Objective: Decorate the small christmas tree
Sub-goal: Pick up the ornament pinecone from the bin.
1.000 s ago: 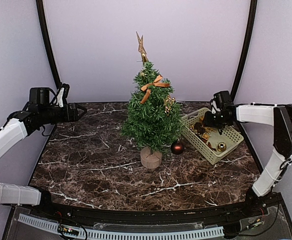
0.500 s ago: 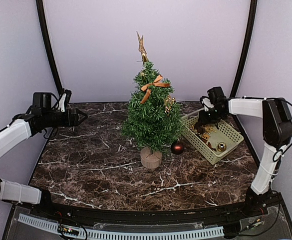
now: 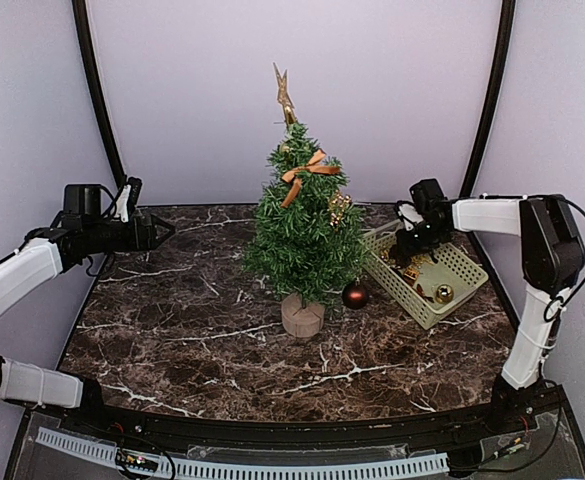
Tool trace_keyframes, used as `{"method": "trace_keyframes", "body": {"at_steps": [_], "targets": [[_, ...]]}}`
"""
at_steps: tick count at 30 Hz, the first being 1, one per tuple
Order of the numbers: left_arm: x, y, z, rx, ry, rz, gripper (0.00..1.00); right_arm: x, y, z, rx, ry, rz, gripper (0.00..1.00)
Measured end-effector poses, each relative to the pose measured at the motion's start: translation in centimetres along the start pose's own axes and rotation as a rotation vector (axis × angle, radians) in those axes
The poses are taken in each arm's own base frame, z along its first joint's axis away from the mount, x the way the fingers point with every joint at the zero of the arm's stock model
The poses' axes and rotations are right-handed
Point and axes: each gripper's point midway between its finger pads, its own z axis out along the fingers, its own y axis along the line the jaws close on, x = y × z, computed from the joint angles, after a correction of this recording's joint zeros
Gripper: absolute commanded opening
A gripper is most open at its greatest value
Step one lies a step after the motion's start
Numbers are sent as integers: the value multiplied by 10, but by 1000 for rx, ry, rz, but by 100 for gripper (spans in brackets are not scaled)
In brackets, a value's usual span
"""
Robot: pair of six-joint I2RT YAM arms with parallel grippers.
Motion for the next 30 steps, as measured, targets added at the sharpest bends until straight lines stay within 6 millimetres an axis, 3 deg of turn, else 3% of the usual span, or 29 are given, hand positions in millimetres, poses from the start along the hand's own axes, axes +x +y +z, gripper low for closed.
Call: {"method": "trace_keyframes", "body": {"at_steps": [6,14,22,25,30], "targets": [[0,-1,0,10,0,-4,81,8,5,11,11,38,-32,22],[0,1,0,14,-2,-15,80,7,-2,11,51,34,-44,0],[-1,0,-1,23,-2,-20,80,2,-6,9,77,15,-31,0],[0,0,0,26,-3,-21,80,-5,-8,-1,86,-10,-10,0],[3,-1,0,37,0,-22,80,-26,-9,-38,93,-94,26,0]]}}
